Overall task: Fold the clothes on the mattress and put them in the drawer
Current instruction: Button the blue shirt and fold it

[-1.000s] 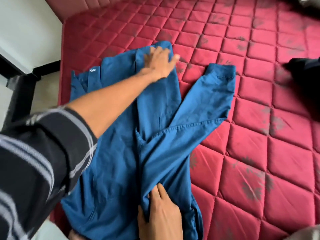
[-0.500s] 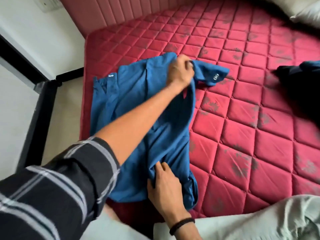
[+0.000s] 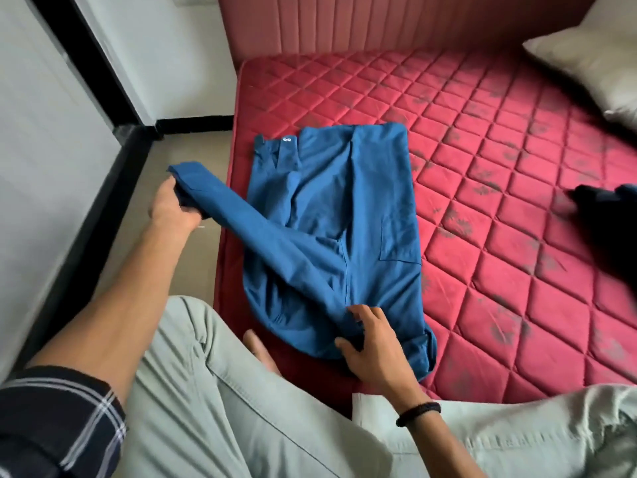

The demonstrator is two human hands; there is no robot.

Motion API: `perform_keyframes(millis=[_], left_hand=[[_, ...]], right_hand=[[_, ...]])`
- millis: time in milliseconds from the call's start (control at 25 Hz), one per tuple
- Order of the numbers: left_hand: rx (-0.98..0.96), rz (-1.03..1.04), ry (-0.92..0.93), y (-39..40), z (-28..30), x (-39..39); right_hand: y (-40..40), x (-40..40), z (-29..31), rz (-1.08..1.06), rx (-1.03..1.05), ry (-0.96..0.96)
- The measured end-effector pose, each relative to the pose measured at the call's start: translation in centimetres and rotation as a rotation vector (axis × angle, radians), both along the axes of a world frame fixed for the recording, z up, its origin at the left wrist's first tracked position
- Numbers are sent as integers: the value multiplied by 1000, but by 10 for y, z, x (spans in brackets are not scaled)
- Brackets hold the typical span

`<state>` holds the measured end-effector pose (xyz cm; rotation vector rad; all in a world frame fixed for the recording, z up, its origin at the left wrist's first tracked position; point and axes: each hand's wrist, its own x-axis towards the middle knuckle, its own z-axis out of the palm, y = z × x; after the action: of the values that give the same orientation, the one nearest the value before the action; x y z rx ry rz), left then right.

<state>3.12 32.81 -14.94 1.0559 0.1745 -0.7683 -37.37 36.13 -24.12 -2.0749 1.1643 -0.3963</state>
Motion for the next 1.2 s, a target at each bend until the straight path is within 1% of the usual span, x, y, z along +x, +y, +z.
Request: perform_keyframes(millis=[40, 80, 120, 160, 200, 240, 280, 360, 400, 440, 480, 520, 560, 600, 640, 720, 760, 840, 880, 960, 1040, 1120, 1200], left_hand=[[-8, 9, -15, 3, -9, 4], [-61, -13, -20, 3, -16, 6], [-127, -22, -11, 3, -18, 7], [-171, -45, -29, 0, -23, 13], [-193, -40, -49, -1, -21, 13], [-197, -41, -63, -3, -20, 13], [-214, -46, -86, -3, -20, 12], [-298, -91, -142, -2, -16, 13], [-331, -148, -168, -3, -13, 11], [-330, -185, -173, -6, -4, 9], [-324, -246, -171, -11, 2, 4], [-347, -328, -138, -15, 14, -8], [-373, -464, -126, -22, 23, -23], [-360, -613, -167, -31, 33, -40], [-305, -720, -263, -43, 40, -59], [-260, -912, -486, -55, 64, -103], [-271, -995, -602, -60, 80, -127], [-276, -1109, -791, -74, 96, -153], [-253, -1119, -873, -77, 103, -160], [-145, -1043, -1063, -84, 112, -174], [-80, -963, -1232, -83, 119, -194], [-64, -796, -1368, -74, 118, -218], [-26, -639, -1491, -51, 102, -238]], right_hand=[[2, -7, 12, 62, 72, 12], [2, -14, 23, 107, 114, 26], [4, -21, 33, 87, 108, 33], [5, -26, 39, 2, 14, 40], [5, -34, 38, -110, -160, 77], [5, -38, 34, -168, -321, 147], [8, -41, 25, -142, -409, 238], [14, -41, -3, 8, -461, 381], [10, -38, -5, 26, -441, 373], [-4, -26, 8, 12, -370, 310], [-20, -11, 29, -31, -255, 217], [-34, 6, 59, -53, -123, 78], [-50, 24, 88, -56, -6, -88], [-68, 42, 116, -51, 84, -245], [-85, 59, 142, -17, 164, -368], [-110, 82, 185, 19, 294, -583], [-120, 83, 203, 9, 336, -681], [-138, 67, 228, -94, 365, -824], [-146, 53, 233, -163, 374, -869], [-156, 19, 238, -276, 402, -925], [-157, -5, 242, -368, 387, -915], [-155, -21, 249, -490, 352, -905], [-157, -30, 256, -598, 330, -923]])
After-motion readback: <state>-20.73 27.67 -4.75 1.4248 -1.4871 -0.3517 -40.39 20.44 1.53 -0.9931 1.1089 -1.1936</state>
